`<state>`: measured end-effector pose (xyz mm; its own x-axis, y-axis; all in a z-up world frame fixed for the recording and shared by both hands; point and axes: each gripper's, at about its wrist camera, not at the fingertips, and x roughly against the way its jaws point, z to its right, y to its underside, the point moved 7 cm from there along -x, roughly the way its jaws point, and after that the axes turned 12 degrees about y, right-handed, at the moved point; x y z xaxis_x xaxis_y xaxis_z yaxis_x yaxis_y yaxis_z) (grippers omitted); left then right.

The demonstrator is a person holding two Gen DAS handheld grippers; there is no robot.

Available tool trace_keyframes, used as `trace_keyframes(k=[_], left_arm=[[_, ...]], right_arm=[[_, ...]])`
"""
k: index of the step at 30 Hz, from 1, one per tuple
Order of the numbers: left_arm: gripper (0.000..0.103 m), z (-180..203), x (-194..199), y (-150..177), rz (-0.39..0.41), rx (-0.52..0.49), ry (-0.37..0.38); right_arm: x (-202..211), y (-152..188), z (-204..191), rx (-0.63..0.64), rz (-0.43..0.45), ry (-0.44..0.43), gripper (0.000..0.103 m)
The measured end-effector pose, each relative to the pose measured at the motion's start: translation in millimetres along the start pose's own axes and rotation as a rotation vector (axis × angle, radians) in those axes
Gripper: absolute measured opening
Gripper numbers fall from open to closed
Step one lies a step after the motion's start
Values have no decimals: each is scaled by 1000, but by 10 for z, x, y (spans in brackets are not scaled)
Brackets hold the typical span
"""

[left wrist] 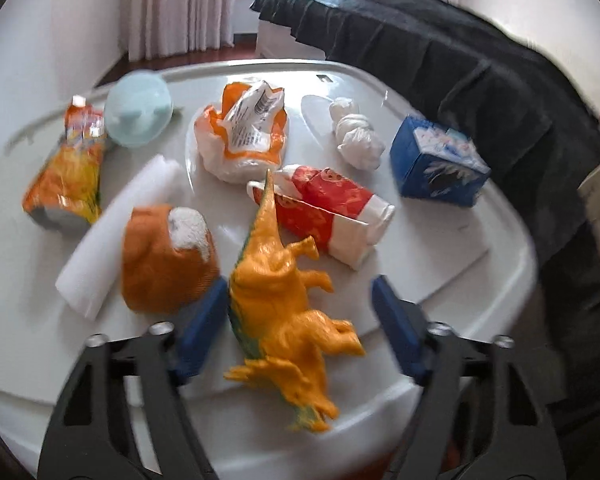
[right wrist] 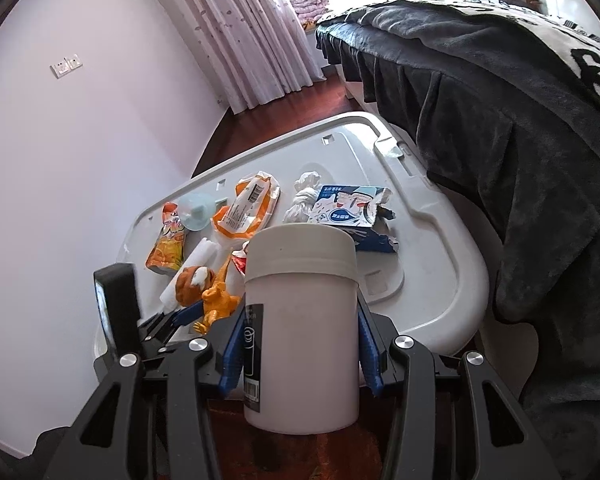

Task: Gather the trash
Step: 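Grasp the orange dinosaur with the left tool while the right tool holds the jar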

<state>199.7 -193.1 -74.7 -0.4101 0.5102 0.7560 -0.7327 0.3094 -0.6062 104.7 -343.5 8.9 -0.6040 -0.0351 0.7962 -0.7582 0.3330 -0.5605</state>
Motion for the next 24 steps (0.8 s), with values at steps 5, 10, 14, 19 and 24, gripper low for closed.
trace_keyframes(k=[5,10,14,19,24], left_arm=[[57,12,-17,40,35,-77,-16],[56,39,-39,35,91,-103,-43],[55,34,-31,8,99,-93,-49],[53,68,136,78,111,-81,-32],[51,152,482,98,155,-106,-29]], right_arm=[[-13,3,-19,4,-4,-4,47],[-25,-4,5,-8,-9,-12,46],[-38,-11,43,-23,-15,-11,46],[-54,-16,42,-42,-24,-23,46],[-53,-12,-33,-18,-19,-26,47]])
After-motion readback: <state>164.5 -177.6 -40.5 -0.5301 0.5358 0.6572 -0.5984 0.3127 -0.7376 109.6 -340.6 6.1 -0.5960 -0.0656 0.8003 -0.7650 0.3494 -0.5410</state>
